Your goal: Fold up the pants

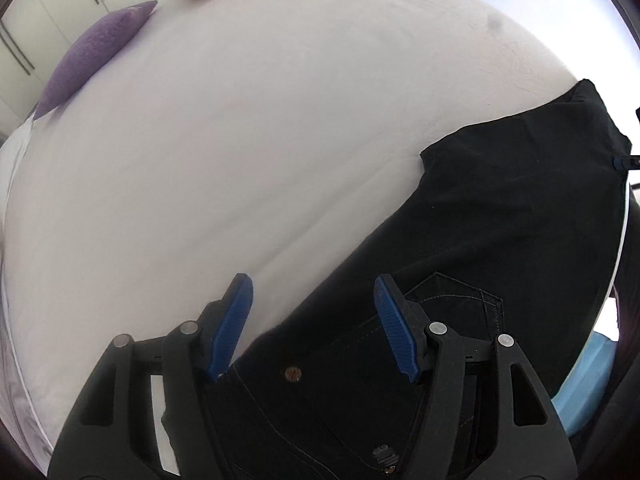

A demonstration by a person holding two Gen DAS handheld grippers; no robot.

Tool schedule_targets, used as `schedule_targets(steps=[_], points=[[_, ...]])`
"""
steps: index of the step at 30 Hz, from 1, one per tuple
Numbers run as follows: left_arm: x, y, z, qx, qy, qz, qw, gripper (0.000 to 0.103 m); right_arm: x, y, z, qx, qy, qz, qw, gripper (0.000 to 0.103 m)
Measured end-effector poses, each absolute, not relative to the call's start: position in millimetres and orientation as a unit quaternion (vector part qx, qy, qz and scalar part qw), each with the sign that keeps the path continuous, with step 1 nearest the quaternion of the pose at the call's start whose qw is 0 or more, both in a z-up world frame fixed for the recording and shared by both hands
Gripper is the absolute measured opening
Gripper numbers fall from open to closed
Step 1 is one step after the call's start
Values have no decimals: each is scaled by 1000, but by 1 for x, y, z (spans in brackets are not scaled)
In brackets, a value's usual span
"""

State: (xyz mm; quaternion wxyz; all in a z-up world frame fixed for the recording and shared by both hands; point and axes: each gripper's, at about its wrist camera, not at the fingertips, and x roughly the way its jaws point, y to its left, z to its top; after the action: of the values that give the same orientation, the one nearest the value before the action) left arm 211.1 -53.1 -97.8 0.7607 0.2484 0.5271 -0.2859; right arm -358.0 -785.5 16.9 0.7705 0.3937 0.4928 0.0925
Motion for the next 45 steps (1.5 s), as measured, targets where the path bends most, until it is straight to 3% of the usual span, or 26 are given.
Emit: schedule_targets(steps=[2, 4, 8, 11, 18, 22, 29, 34, 42, 43, 44, 45], points=[[225, -66, -108, 265, 537, -310, 738, 61, -353, -780, 8, 368, 520, 86, 766, 26], [220, -79, -116, 290, 544, -331, 714, 52, -353, -778, 2, 353, 532, 84, 765, 18], [224, -109, -118, 299, 550, -362, 691, 48, -367, -796, -5, 367, 530, 91, 759, 11], [237, -116, -125, 316, 563, -353, 677, 27, -376, -805, -8, 368, 531, 90, 758, 6], [225, -149, -133, 348, 562, -355, 661, 1, -379, -806, -11, 371, 530, 90, 757, 0], [206, -171, -134, 386, 530, -342, 673, 0, -380, -810, -6, 371, 530, 86, 758, 0], [213, -188, -135, 365, 501, -284, 731, 0, -379, -806, -5, 368, 529, 77, 761, 0], [205, -230, -136, 417, 476, -211, 745, 1, -379, -801, -3, 353, 531, 73, 767, 0], [185, -268, -66, 323, 453, -279, 783, 3, -370, -795, 31, 358, 511, 98, 775, 7], [186, -282, -67, 325, 460, -286, 775, 6, -366, -794, 27, 358, 515, 99, 773, 7], [189, -299, -73, 325, 477, -293, 762, 16, -363, -793, 21, 358, 521, 98, 768, 7], [193, -310, -78, 323, 489, -299, 753, 36, -361, -793, 14, 363, 527, 98, 762, 7]])
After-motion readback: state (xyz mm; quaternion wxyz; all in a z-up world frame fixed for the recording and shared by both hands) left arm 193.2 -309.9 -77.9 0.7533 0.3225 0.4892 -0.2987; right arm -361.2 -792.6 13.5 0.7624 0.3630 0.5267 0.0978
